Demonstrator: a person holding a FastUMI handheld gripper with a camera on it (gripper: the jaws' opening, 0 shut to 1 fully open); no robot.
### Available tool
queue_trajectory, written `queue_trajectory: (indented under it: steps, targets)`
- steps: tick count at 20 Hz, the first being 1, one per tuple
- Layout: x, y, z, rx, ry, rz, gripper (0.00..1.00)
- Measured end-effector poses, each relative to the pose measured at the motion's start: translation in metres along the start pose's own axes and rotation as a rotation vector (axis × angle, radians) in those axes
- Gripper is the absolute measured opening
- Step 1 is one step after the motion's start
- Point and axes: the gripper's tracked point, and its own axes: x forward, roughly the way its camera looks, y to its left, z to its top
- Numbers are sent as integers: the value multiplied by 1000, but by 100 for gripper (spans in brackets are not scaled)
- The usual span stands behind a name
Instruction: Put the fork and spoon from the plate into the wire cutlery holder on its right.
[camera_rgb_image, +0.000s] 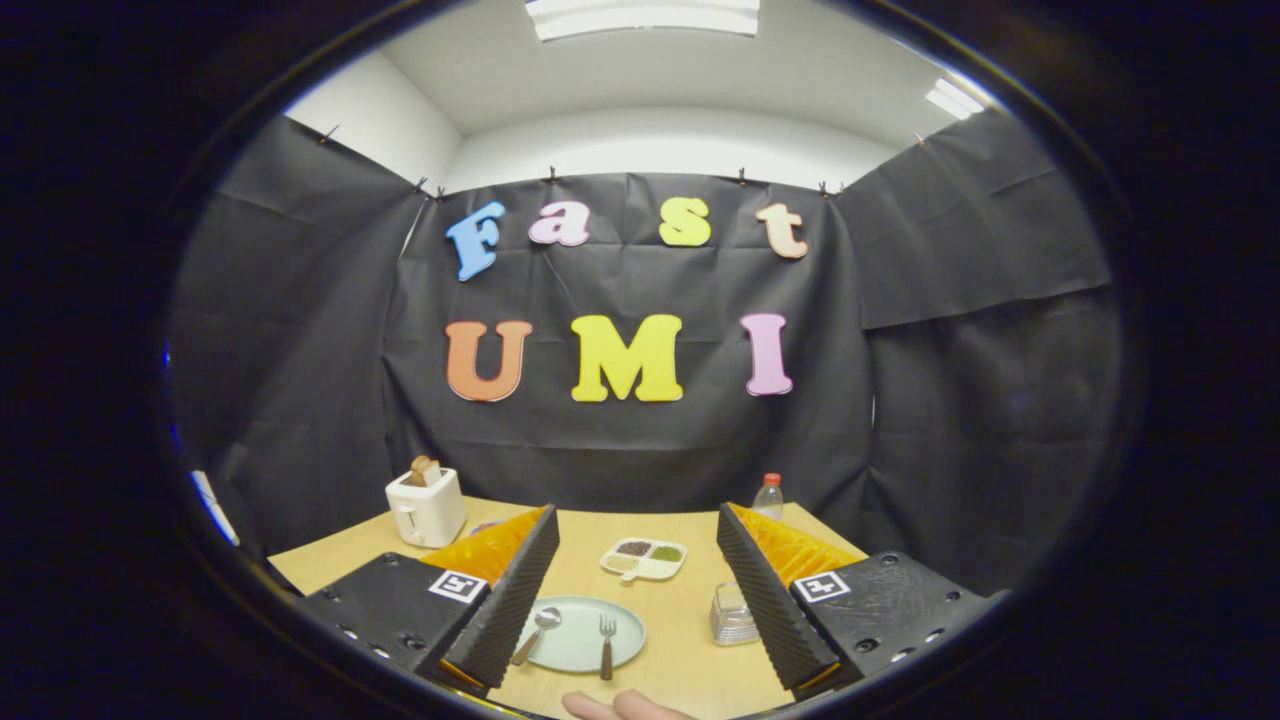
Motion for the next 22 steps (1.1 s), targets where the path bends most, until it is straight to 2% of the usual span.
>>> queue_trajectory:
  steps: [13,22]
  targets:
    - [25,10,-27,-18,85,10,95]
    - [73,24,-112,-36,333,48,96]
